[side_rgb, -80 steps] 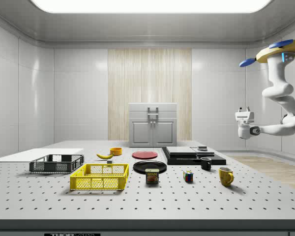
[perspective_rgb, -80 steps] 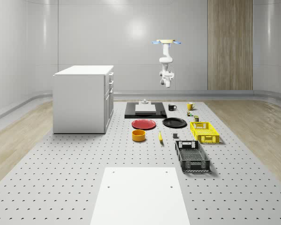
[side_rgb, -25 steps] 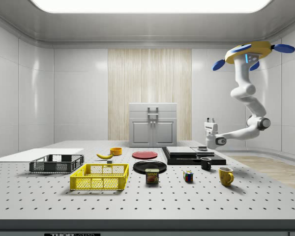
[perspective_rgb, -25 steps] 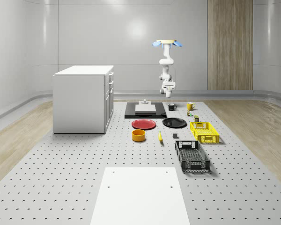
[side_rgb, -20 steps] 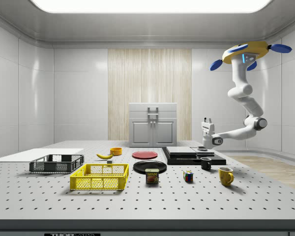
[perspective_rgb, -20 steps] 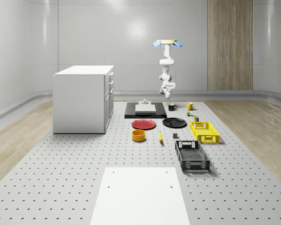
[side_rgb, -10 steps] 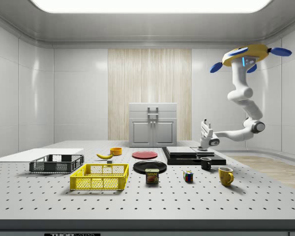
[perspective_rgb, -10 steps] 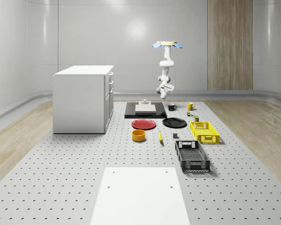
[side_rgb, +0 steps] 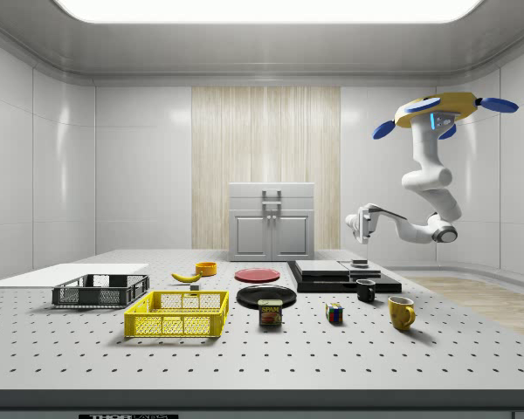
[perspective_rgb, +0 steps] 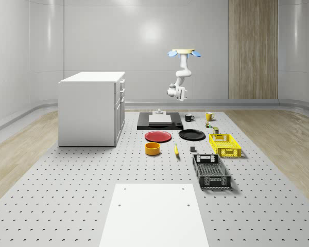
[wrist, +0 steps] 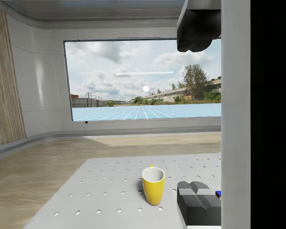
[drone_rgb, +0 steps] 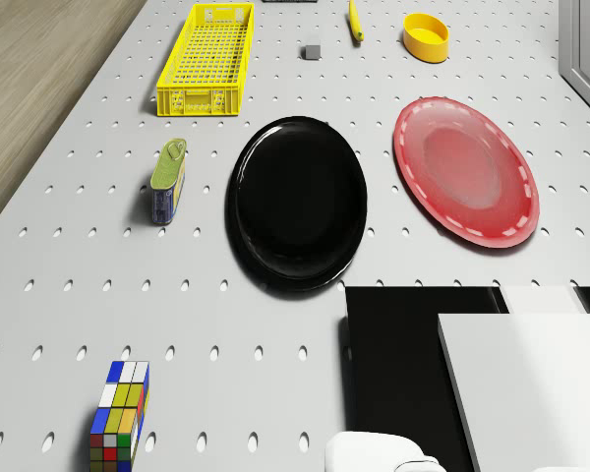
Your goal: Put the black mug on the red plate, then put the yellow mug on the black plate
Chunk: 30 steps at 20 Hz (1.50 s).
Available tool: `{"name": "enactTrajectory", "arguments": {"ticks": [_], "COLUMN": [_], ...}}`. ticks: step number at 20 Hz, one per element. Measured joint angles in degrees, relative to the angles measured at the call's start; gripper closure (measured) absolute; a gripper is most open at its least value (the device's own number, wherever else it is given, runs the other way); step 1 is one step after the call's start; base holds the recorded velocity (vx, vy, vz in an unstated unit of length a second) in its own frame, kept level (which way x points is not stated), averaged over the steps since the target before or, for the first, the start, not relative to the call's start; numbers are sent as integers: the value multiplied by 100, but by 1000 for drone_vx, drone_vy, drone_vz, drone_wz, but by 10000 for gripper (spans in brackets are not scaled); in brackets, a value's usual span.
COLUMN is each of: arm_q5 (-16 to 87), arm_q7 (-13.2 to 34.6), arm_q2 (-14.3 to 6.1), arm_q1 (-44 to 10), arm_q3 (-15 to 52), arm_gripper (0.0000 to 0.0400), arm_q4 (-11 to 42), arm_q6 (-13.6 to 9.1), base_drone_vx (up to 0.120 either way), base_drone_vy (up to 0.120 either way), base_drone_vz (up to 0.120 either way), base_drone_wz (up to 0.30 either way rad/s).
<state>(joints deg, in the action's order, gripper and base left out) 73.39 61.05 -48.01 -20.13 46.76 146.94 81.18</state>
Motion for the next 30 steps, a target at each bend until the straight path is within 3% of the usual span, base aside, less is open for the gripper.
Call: {"name": "enactTrajectory", "arguments": {"ticks": [5, 9, 13, 20, 30], "arm_q5": [2517, 3479, 3871, 4024, 3927], "arm_q7": [1248, 1967, 2396, 2760, 2971], "arm_q2": [-391, -668, -898, -1201, -1540], "arm_q1": [-1507, -2552, -3208, -3744, -4014], "arm_q3": [1275, 1855, 2175, 2443, 2617], "arm_gripper": [0, 0, 0, 0, 0], "arm_q4": [1325, 1718, 1849, 1898, 1889], "arm_q6": [-563, -1051, -1330, -1438, -1264], "base_drone_vx": [0, 0, 30, 63, 0], "base_drone_vy": [0, 0, 0, -46, -20], "base_drone_vz": [-120, -120, -120, -120, -120], "base_drone_wz": [0, 0, 0, 0, 0]}}
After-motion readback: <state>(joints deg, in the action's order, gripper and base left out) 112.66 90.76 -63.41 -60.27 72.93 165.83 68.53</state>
